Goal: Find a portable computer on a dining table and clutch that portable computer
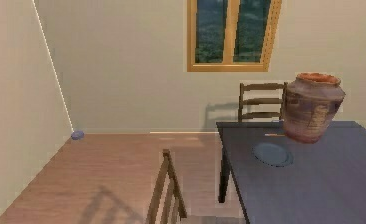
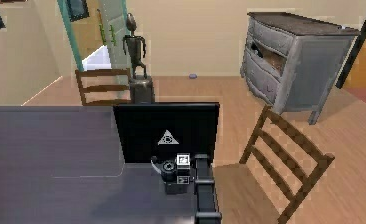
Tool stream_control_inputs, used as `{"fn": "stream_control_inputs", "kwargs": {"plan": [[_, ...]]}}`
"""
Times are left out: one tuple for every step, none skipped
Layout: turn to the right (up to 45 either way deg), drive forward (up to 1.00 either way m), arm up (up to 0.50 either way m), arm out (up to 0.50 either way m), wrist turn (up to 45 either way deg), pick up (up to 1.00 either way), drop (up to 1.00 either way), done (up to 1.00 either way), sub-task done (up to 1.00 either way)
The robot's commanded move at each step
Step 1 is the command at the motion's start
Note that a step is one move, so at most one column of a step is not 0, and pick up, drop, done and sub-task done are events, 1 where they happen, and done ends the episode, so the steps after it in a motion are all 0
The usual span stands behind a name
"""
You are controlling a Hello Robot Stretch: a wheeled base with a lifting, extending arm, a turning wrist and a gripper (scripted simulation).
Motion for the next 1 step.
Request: {"fn": "stream_control_inputs", "kwargs": {"plan": [[0.0,0.0,0.0,0.0,0.0,0.0,0.0,1.0,0.0]]}}
